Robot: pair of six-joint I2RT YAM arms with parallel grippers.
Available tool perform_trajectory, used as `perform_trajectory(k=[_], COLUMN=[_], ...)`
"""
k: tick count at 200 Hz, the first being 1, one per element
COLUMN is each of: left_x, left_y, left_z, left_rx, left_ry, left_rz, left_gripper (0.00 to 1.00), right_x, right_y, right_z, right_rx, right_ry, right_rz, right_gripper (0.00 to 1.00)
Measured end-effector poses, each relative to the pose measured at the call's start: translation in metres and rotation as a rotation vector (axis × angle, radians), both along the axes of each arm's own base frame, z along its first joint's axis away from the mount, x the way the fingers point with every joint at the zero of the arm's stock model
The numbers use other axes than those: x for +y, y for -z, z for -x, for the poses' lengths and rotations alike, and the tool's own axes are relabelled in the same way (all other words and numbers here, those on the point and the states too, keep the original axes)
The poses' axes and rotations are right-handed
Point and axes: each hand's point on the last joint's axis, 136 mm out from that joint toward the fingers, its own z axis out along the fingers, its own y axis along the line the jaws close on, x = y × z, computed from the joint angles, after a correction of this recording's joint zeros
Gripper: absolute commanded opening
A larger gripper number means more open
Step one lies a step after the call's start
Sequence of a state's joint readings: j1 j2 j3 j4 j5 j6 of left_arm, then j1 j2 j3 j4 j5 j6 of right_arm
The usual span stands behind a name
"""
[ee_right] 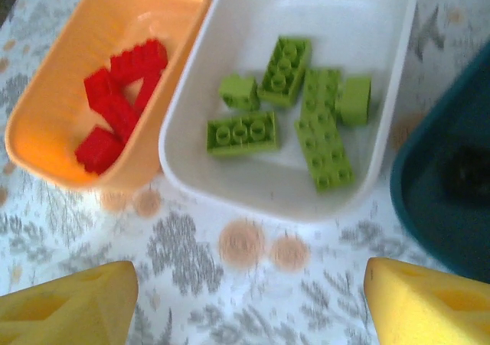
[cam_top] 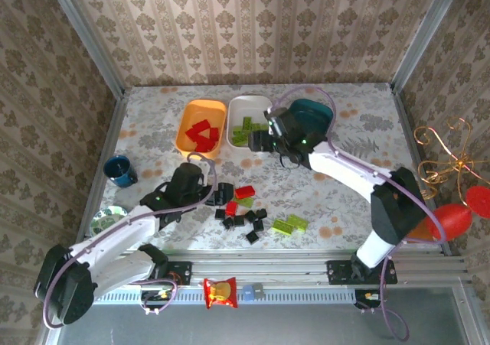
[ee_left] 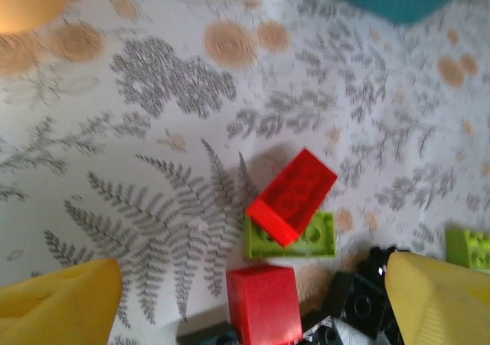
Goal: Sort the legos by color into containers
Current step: Place the lego in the container, then pick up the lego from the middle-left of the table.
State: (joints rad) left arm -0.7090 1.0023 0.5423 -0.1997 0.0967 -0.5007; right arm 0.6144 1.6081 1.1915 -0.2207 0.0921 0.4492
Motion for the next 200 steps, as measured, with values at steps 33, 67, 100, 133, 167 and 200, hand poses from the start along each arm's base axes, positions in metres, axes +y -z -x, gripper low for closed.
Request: perform_trajectory(k=[33,67,100,133,167,200], left_x=[-0.003,0.013,0.03,0.024,0.011,0.003], left_y=[0.015,0.044,0.063,0.063,0.065,0.071], left_z=[0.02,0.042,0.055,0.06,0.077,0.09], left_rx=[0.064,0.145,0.202,0.209,0.228,0.246], left_ry=[0.054,0.045,0.02,0.05,0.125,0.186], left_rz=[-0.076,-0.159,-0.213,-0.202,-0.203,-0.235], left_gripper=[0.79,0.74,0.71,0.65,0.54,0.53], right_x=[-0.024,-0.047,-0.052,-0.053,-0.057,-0.06], right_y=[0.042,0.056,0.042,0.041,0.04,0.034], right_z=[0.046,0.078,0.083,0.083,0.081,0.081], right_rx=[0.085,0.114,0.081,0.077,0.065,0.049], right_ry=[0.002,0.025,0.039,0.044,0.061,0.071], right_rz=[0.037,0.037,-0.002,-0.003,0.007,0.005], right_gripper=[0.79,0.8,0.8,0.8,0.8,0.81])
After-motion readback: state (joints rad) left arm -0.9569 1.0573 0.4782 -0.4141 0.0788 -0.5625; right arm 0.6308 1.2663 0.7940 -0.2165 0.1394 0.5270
